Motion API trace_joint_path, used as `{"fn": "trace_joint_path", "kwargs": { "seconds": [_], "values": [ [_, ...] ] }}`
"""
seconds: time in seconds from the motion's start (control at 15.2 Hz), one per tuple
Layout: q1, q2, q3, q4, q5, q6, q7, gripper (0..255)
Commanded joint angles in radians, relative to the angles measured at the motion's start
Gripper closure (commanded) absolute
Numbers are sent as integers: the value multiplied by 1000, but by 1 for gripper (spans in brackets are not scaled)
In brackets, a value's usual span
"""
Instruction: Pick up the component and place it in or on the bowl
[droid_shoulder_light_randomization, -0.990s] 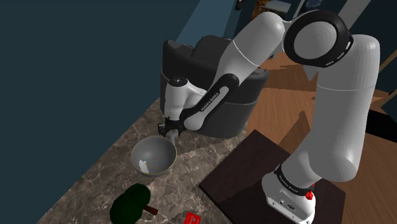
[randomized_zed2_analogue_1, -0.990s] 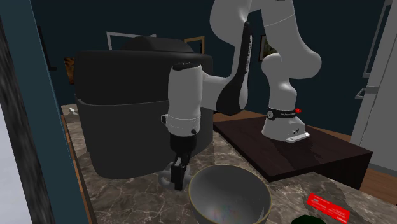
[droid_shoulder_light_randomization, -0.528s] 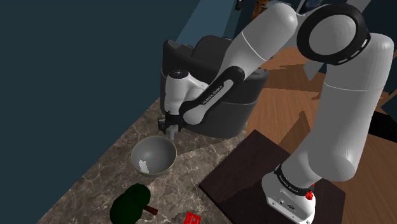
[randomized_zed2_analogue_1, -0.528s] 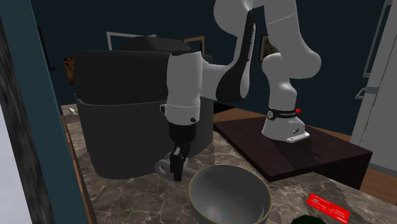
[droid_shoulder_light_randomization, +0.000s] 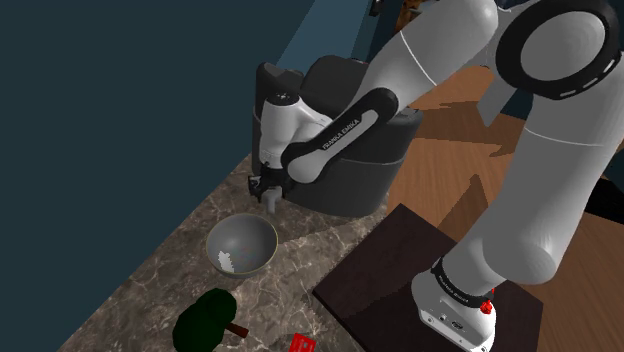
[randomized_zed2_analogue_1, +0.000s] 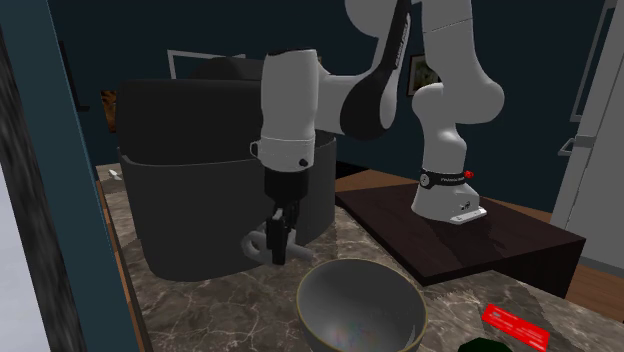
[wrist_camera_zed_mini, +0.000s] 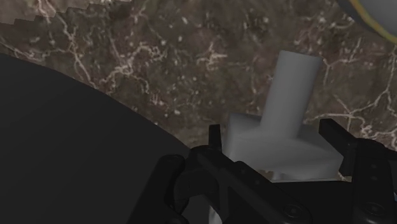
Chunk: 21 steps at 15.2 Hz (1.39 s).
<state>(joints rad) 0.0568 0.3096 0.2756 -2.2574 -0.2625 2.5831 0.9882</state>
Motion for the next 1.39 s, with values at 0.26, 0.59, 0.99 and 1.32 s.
{"fn": "trace_joint_path", "kwargs": {
  "seconds": [0.26,0.59,0.99,1.32],
  "values": [
    [-15,-70,23,2,47,-68,-35,255],
    [-23,-124,37,10,84,-126,-63,255],
    [-30,-183,47,29,122,-198,-93,255],
    [11,-200,79,24,124,-215,-21,255]
  ]
}}
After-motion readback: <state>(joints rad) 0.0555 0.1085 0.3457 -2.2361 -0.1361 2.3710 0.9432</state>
